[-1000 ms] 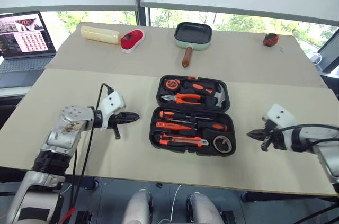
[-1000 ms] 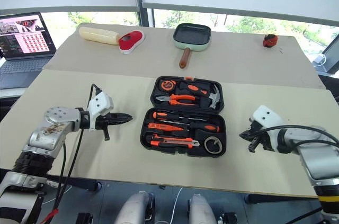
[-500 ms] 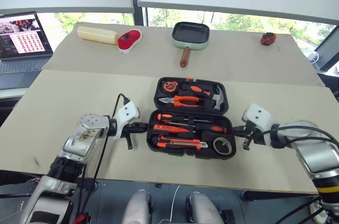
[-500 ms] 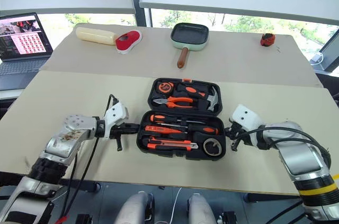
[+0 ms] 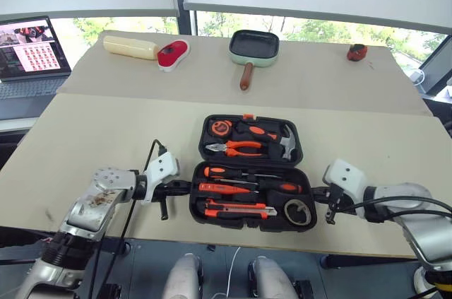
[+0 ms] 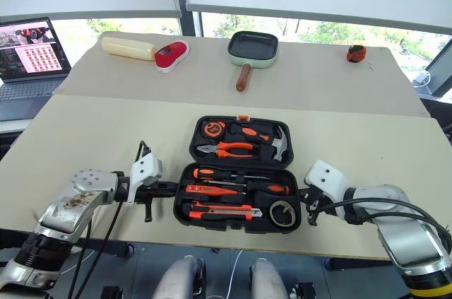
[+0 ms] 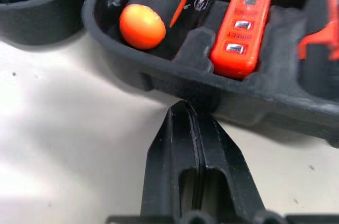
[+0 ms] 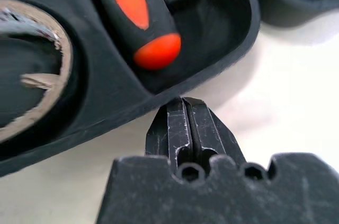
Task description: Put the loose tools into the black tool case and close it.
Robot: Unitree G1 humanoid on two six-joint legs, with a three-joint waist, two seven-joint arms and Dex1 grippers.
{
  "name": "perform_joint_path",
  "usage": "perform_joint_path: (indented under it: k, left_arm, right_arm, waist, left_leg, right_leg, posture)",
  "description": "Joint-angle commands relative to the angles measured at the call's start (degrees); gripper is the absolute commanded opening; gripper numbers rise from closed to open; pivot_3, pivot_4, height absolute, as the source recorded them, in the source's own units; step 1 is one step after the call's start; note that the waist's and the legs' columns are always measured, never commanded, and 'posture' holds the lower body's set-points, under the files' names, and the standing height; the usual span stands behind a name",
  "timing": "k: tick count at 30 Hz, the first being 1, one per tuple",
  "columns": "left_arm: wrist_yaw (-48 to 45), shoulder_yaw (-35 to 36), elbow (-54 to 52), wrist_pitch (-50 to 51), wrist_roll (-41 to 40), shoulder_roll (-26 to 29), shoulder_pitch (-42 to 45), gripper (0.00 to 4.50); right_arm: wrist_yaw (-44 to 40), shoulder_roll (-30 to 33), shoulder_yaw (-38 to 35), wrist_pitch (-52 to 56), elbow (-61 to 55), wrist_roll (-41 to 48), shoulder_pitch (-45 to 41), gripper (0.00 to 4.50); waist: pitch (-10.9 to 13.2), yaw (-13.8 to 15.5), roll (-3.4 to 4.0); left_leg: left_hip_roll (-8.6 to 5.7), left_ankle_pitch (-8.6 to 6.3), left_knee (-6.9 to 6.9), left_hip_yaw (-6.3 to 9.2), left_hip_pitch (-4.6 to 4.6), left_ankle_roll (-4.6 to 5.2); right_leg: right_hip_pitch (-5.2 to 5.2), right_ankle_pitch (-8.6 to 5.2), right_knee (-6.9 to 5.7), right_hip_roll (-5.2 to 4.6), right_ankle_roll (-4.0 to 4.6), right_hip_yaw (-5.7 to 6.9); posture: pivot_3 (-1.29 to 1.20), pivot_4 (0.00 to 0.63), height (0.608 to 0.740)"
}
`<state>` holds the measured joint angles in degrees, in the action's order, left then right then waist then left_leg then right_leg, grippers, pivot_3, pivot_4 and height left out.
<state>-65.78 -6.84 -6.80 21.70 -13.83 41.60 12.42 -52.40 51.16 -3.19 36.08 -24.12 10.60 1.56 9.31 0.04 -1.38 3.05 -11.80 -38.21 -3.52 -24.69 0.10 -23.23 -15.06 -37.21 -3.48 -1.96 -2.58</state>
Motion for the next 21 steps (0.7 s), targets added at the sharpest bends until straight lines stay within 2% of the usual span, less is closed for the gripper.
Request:
perform_joint_path:
  k: [1, 5, 6, 8, 10, 16, 18, 21]
  left_arm:
    - [-0.3, 3.2, 1.4, -1.2, 0.1, 3.8, -2.5, 0.03]
    - [-0.2, 5.6, 5.2, 1.7, -2.3, 5.2, 0.1, 0.03]
    - [1.1, 6.2, 6.8, 4.8, -3.4, 4.4, 2.7, 0.27]
    - [4.3, 7.1, 10.3, 14.3, -6.1, 1.9, 9.5, 0.64]
    - [5.6, 7.4, 12.7, 20.7, -8.6, -0.5, 15.3, 1.36]
    - [15.8, 10.6, 24.4, 39.6, -12.2, -10.1, 31.9, 3.43]
    - [18.9, 11.1, 29.1, 41.5, -11.8, -12.9, 35.5, 3.43]
    - [20.8, 11.2, 32.4, 41.4, -11.0, -14.9, 37.4, 3.43]
  right_arm:
    - [0.2, 2.1, -6.6, -2.4, 0.4, 0.2, 3.4, 0.00]
    - [1.6, 2.1, -10.8, -0.7, 4.1, 1.4, 2.4, 0.00]
    - [2.0, 1.4, -11.6, 1.3, 5.0, 2.8, 0.6, 0.00]
    - [3.6, -1.1, -13.0, 7.9, 7.0, 7.3, -5.1, 0.58]
    - [5.5, -3.4, -12.7, 13.7, 9.4, 9.9, -11.1, 1.06]
    - [13.0, -11.2, -9.7, 26.9, 19.8, 12.7, -29.4, 3.12]
    - [16.4, -14.7, -8.7, 30.4, 24.7, 12.2, -35.4, 3.12]
    - [19.5, -17.1, -7.8, 32.1, 29.5, 11.4, -39.9, 3.12]
  waist:
    - [0.0, 0.0, 0.00]
    - [0.0, -0.4, 0.00]
    - [0.0, -0.5, 0.00]
    - [0.0, -0.6, -0.06]
    - [0.1, -0.7, -0.14]
    - [0.1, -0.7, -0.19]
    - [0.1, -1.0, -0.18]
    - [0.1, -1.1, -0.18]
  left_leg:
    - [0.00, 0.00, 0.00, 0.00, 0.01, 0.00]
    - [0.02, 0.00, 0.00, -0.02, 0.19, 0.00]
    - [0.01, 0.02, 0.00, -0.02, 0.26, 0.01]
    - [0.02, 0.07, 0.00, -0.02, 0.31, 0.06]
    - [0.00, 0.24, 0.00, 0.04, 0.25, 0.17]
    - [-0.10, 0.30, -0.04, 0.13, 0.02, 0.19]
    - [-0.13, 0.30, 0.00, 0.15, -0.07, 0.19]
    - [-0.16, 0.29, 0.04, 0.17, -0.17, 0.20]
  right_leg:
    - [0.00, 0.00, 0.00, 0.00, 0.00, 0.00]
    - [0.09, 0.01, -0.01, 0.01, 0.02, -0.01]
    - [0.14, 0.01, -0.01, 0.02, 0.02, -0.03]
    - [0.18, 0.01, -0.03, 0.03, 0.02, -0.03]
    - [0.16, 0.06, -0.03, 0.07, -0.12, -0.02]
    - [0.06, 0.26, -0.03, 0.03, -0.05, -0.02]
    - [-0.02, 0.26, 0.00, 0.03, -0.05, -0.02]
    - [-0.17, 0.27, -0.04, 0.03, -0.04, -0.03]
  posture:
    - [0.00, 0.150, 0.740]
    - [0.00, 0.150, 0.740]
    - [0.00, 0.150, 0.740]
    - [0.00, 0.150, 0.740]
    - [0.00, 0.150, 0.740]
    - [0.00, 0.150, 0.740]
    - [0.00, 0.150, 0.740]
    - [0.00, 0.150, 0.740]
